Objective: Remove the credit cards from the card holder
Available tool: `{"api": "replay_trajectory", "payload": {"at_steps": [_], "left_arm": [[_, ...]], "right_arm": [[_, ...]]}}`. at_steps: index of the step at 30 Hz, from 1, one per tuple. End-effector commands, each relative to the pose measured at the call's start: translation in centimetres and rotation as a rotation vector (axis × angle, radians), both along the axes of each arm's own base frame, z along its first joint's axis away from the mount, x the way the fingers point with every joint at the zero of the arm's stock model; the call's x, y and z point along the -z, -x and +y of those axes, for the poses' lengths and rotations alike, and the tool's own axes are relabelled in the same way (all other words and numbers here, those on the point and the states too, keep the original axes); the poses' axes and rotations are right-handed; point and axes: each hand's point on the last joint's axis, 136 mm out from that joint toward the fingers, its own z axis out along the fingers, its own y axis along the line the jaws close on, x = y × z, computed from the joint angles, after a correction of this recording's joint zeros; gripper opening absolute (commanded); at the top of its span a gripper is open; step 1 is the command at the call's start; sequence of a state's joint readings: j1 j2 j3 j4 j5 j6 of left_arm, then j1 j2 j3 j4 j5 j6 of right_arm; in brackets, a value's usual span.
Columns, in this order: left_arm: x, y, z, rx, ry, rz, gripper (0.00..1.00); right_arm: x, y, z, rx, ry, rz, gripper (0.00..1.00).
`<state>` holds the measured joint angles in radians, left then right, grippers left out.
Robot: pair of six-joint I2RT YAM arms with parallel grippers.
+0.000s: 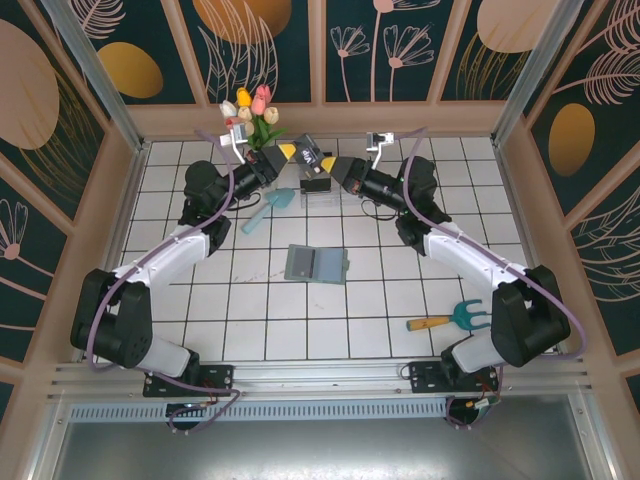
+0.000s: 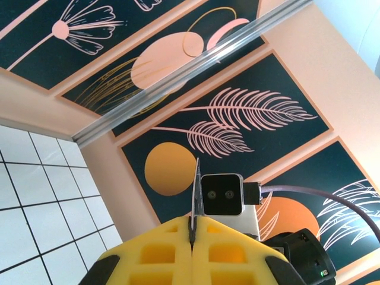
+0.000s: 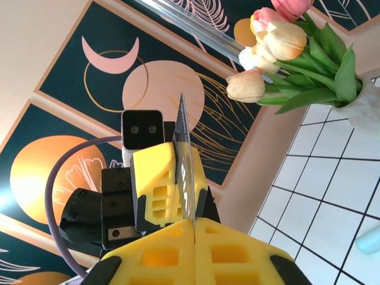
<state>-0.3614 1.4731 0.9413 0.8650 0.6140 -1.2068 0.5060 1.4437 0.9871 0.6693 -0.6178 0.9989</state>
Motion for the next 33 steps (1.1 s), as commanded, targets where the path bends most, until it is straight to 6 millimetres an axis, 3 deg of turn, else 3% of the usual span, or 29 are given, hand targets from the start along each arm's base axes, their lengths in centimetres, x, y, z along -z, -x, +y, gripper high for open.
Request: {"api": "replay_trajectory", "payload": {"at_steps": [1,3,4,5,7,9,11,14,17,25,27,30,33], "left_arm": [[-1.7,0.9,0.5,-0.014,0.012,-0.036,0.00],[-1.5,0.8,0.7,-0.030,-0.006,-0.021,0.00],[-1.3,0.7,0.8,-0.042,-0.021,-0.009,0.06],[-1.1,0.5,0.9,-0.055,-0.038,0.008,0.18],[0.1,-0.3,1.3,-0.103,-0.107,0.064,0.56],[1.5,-1.0,1.8,-0.154,-0.197,0.106,0.72],[3.5,-1.4,2.8,-0.206,-0.273,0.155,0.81],[5.5,-1.3,4.7,-0.255,-0.297,0.211,0.89],[9.0,-0.8,7.0,-0.308,-0.322,0.291,0.96],[15.6,0.7,13.1,-0.432,-0.385,0.435,0.99],[16.7,1.1,13.9,-0.444,-0.402,0.451,0.99],[18.1,1.3,14.5,-0.451,-0.422,0.475,0.98],[18.8,1.0,14.3,-0.423,-0.442,0.478,0.98]], "right_arm": [[-1.4,-0.1,0.2,0.011,-0.004,-0.065,0.02],[-1.3,-0.2,0.3,0.017,0.010,-0.078,0.00],[-1.2,-0.3,0.3,0.022,0.022,-0.090,0.00],[-1.1,-0.4,0.2,0.033,0.035,-0.097,0.00],[-0.4,-1.1,-0.2,0.077,0.088,-0.121,0.00],[0.2,-1.3,-0.2,0.094,0.153,-0.177,0.00],[0.9,-1.9,-0.4,0.110,0.239,-0.229,0.00],[2.7,-3.1,-0.6,0.122,0.402,-0.296,0.00],[4.8,-5.1,-1.7,0.167,0.589,-0.352,0.00],[7.2,-6.5,-2.6,0.101,0.827,-0.697,0.00],[8.5,-6.3,-2.2,-0.001,0.883,-0.777,0.00],[12.2,-4.6,-1.4,-0.223,0.958,-0.972,0.00],[14.4,-5.8,-1.4,-0.269,1.014,-1.012,0.00]]}}
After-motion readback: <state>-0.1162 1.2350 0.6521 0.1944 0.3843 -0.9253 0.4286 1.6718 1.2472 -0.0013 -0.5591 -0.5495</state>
